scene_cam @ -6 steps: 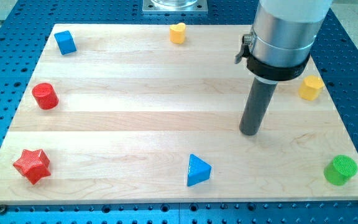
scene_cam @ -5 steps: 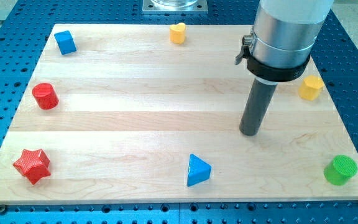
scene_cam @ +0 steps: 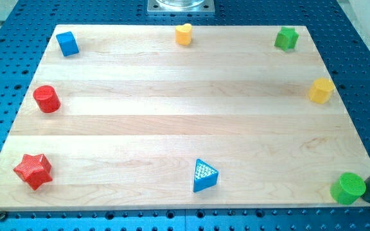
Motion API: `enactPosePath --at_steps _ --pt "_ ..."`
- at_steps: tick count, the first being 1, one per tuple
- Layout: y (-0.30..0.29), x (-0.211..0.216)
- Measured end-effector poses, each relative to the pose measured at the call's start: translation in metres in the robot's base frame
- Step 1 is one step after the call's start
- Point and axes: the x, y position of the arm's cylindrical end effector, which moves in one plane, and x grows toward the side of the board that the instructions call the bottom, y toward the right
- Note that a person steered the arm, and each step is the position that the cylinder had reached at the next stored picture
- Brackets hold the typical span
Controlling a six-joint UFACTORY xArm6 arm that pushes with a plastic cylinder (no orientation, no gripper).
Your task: Move the green circle parallel to the blue triangle
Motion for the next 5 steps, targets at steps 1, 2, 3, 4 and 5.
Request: enactPosePath --at_steps 1,2,3,4,5 --pt "0.000 -0.001" --pt "-0.004 0.001" --pt "-0.028 0.000" --pt "-0.055 0.000" --pt "-0.090 -0.007"
